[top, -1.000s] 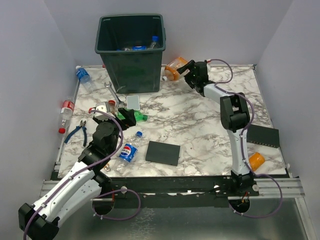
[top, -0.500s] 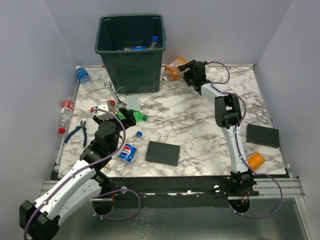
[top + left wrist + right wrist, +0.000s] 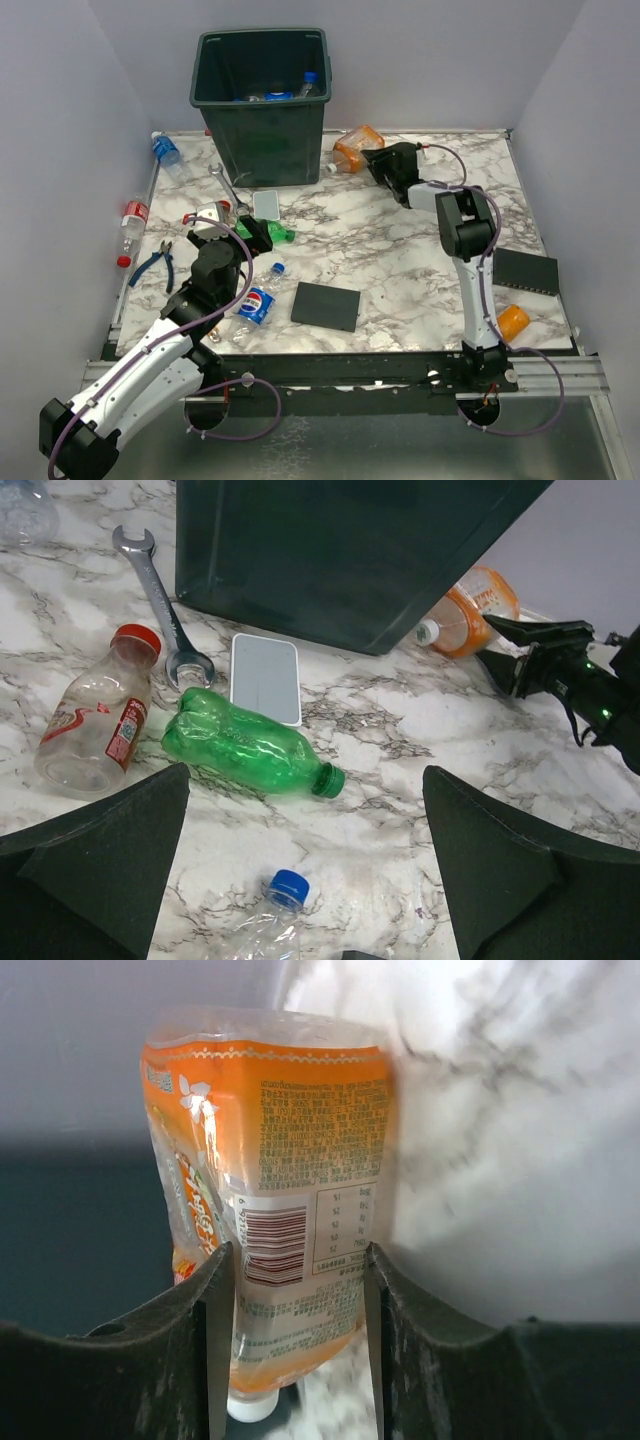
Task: Put the plastic bottles in the bin
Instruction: Move the plastic bottle to the center of the board.
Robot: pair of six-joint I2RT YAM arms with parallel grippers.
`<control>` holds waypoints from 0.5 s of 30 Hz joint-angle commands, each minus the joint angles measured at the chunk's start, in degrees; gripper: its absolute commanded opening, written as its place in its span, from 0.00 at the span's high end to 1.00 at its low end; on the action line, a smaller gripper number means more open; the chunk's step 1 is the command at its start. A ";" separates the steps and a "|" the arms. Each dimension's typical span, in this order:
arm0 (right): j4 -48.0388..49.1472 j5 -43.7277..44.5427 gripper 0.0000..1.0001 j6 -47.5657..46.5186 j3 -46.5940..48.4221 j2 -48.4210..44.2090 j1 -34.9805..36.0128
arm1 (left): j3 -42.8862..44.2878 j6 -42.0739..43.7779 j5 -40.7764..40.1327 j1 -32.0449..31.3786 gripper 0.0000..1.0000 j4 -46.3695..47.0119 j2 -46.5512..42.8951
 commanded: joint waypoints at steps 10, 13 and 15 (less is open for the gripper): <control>13.57 6.43 0.73 6.03 -57.98 -40.60 3.15 | 0.56 -3.76 4.46 -0.11 0.01 0.17 -0.40; 13.09 9.44 0.73 7.90 -68.38 -48.99 6.14 | 0.56 -5.17 6.22 -0.08 0.01 0.21 0.14; 11.49 11.04 0.73 9.39 -73.31 -53.36 7.46 | 0.84 -6.45 7.86 -0.18 0.01 0.33 1.06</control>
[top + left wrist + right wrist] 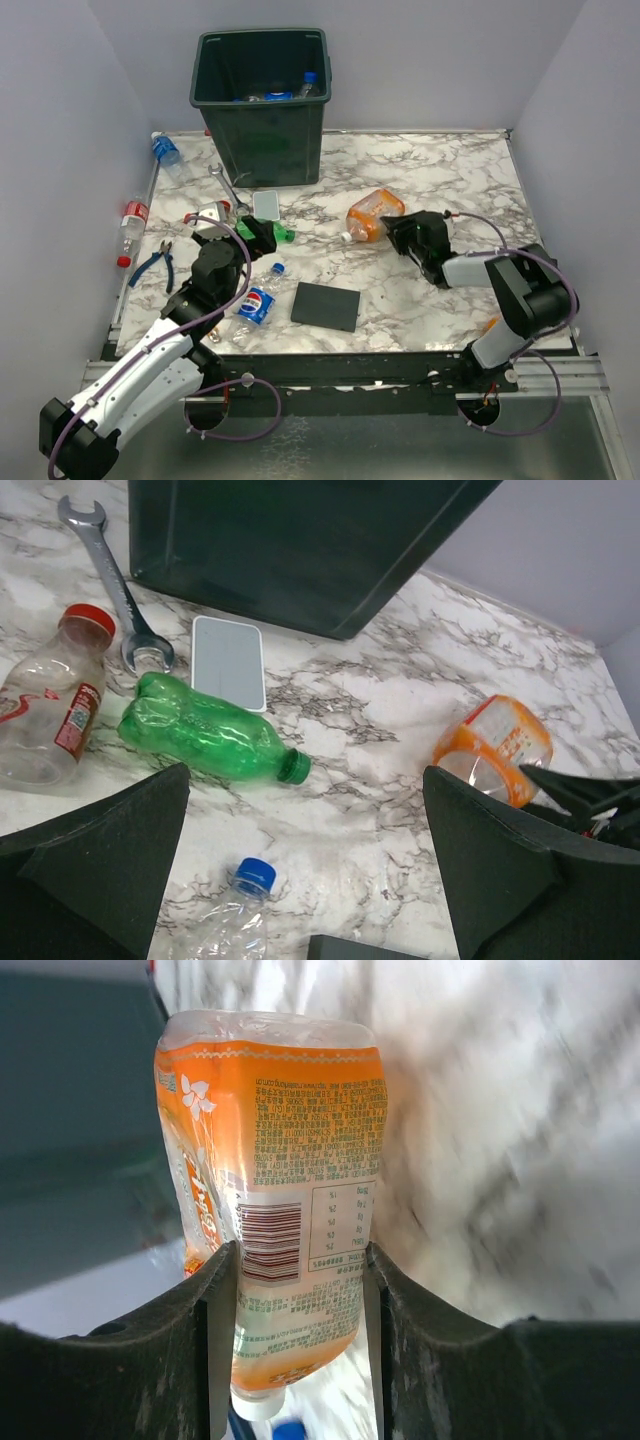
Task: Put the plastic bottles in the bin
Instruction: Move the plastic bottle to the center of the board, then pick up the plastic bottle at the center of the board.
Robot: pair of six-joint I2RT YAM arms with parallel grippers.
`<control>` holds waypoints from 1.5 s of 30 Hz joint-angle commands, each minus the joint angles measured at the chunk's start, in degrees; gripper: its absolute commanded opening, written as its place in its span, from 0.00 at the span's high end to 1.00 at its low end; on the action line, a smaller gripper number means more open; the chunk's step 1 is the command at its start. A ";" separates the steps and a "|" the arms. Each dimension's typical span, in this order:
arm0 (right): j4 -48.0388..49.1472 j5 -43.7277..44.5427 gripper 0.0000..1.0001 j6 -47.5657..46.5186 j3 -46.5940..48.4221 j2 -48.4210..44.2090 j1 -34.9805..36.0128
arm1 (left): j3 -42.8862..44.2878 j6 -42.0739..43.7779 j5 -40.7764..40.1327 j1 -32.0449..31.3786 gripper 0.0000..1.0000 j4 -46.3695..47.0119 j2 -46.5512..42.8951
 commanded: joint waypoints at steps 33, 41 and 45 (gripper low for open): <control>-23.78 0.69 0.09 -40.55 4.75 -20.80 -5.97 | 4.23 -16.01 32.97 -10.59 0.01 11.58 26.62; -16.81 -8.40 0.16 -40.06 4.63 -11.39 -6.20 | 8.51 -17.68 33.67 -12.71 0.01 15.00 37.22; -14.60 -9.90 0.22 -37.40 -0.92 -12.49 -6.24 | 10.71 -18.57 36.00 -13.04 0.03 16.94 44.46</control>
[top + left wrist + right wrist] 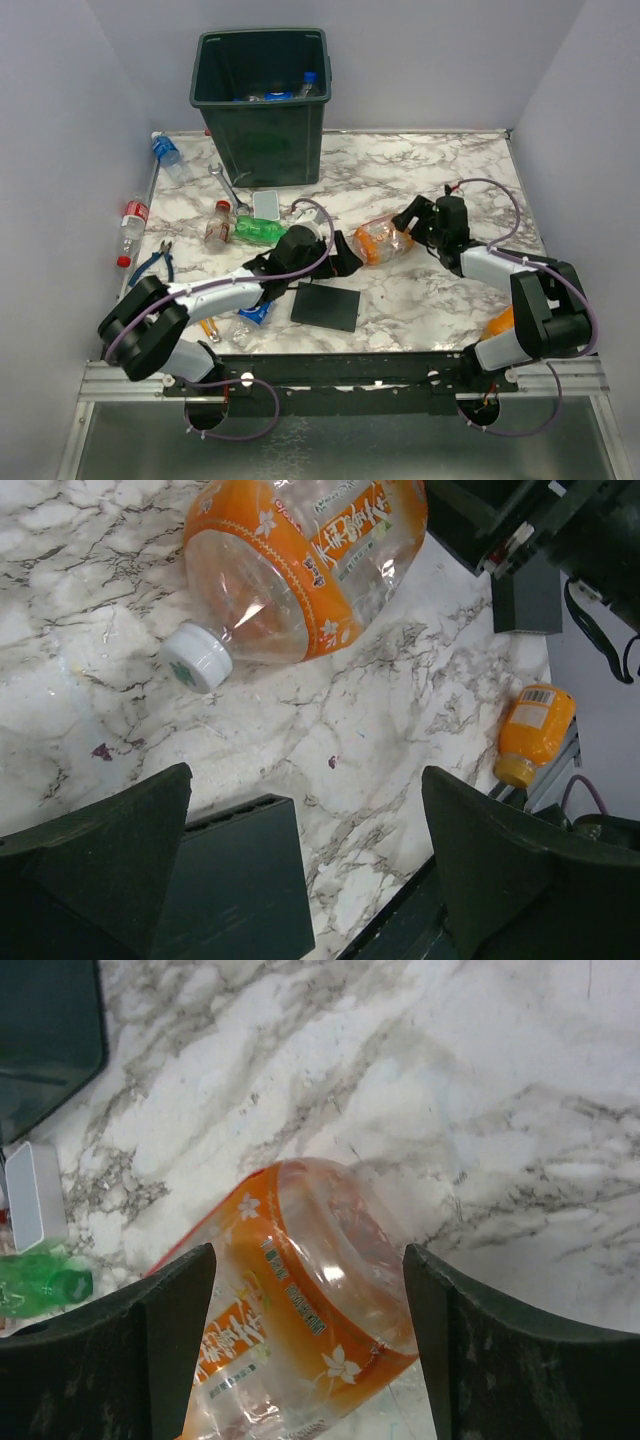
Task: Put the plastic bottles in the bin
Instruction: Pick up the plastic bottle at the center of the board.
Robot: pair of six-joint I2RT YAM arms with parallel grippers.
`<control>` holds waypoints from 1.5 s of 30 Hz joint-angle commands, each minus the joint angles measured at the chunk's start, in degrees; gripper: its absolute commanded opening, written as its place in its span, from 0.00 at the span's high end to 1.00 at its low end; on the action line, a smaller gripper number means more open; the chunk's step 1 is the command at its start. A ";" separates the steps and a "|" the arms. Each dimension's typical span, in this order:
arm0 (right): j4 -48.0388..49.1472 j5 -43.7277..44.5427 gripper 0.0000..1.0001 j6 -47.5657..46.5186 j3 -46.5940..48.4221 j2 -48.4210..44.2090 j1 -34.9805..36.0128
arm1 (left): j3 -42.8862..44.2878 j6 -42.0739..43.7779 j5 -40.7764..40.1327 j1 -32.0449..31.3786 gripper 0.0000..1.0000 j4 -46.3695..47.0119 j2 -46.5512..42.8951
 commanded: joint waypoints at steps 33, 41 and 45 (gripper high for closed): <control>-17.45 2.78 0.06 1.61 -10.85 -29.42 1.59 | 17.67 1.89 -8.08 5.45 0.10 -5.86 18.67; -0.33 -11.08 0.06 -2.99 -2.60 -5.80 0.02 | 10.19 -0.29 0.53 3.52 0.09 -3.89 14.14; 3.39 -17.16 0.08 -2.67 -2.65 -1.49 0.00 | 10.41 -0.41 3.55 3.48 0.09 -1.17 16.93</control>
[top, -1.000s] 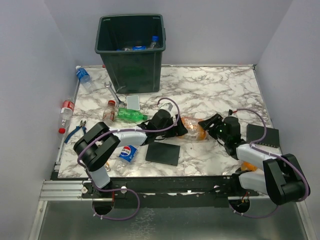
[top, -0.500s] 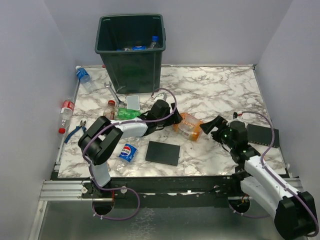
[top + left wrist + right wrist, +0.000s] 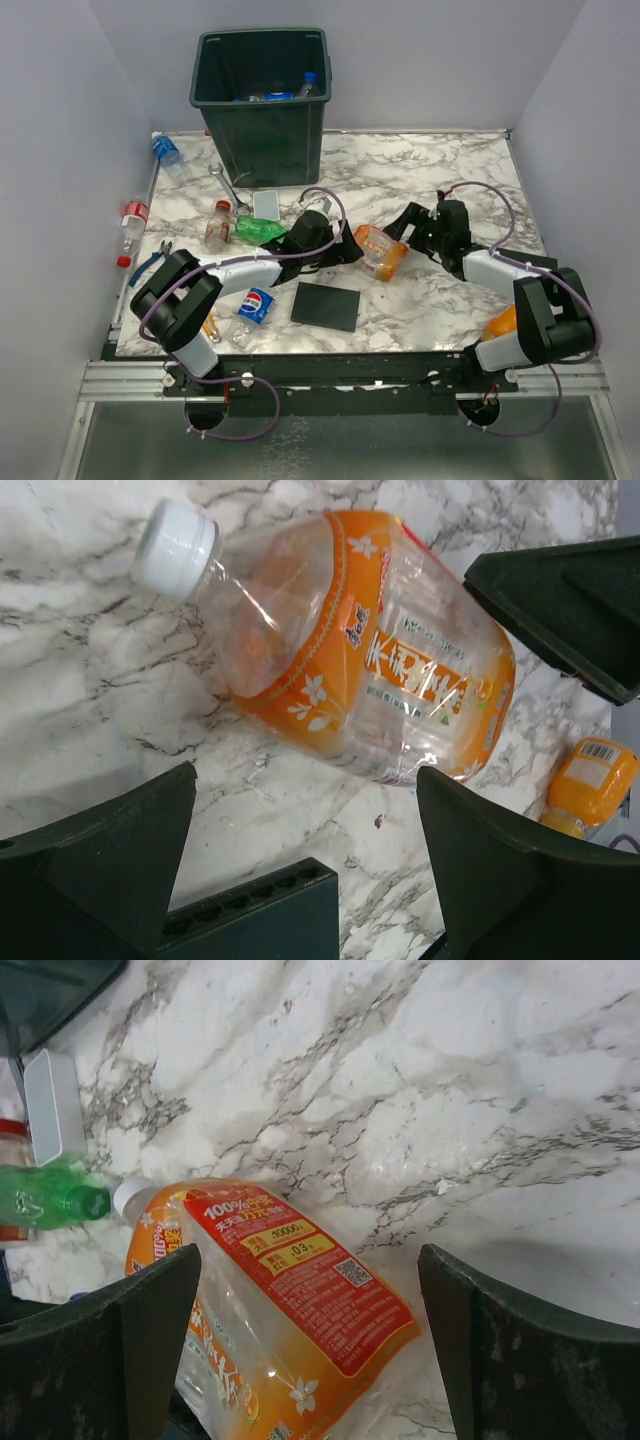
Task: Put the plastic bottles in the bin
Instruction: Pick up the plastic bottle at the center of the board.
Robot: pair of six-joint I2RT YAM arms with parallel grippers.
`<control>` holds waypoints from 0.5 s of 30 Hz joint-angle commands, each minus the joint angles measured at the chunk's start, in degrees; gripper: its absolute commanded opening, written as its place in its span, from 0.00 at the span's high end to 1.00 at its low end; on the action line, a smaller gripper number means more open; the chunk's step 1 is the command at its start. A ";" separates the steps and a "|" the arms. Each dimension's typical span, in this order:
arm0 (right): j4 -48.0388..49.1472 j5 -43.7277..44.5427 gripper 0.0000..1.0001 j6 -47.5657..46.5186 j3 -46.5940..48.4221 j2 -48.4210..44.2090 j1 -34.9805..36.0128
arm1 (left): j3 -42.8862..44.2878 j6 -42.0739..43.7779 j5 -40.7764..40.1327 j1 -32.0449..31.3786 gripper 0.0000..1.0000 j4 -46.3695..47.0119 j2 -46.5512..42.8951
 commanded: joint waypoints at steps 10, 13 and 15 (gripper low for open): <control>14.30 -15.67 0.12 3.91 -11.02 -1.29 0.33 | 7.50 0.78 3.37 0.28 0.19 1.18 11.48; 13.91 -15.87 0.12 4.55 -13.69 -3.81 1.10 | 8.91 0.79 2.78 1.05 0.23 0.86 13.22; 13.23 -15.56 0.11 4.67 -15.00 -5.13 1.16 | 9.54 0.84 2.84 1.37 0.26 0.74 14.07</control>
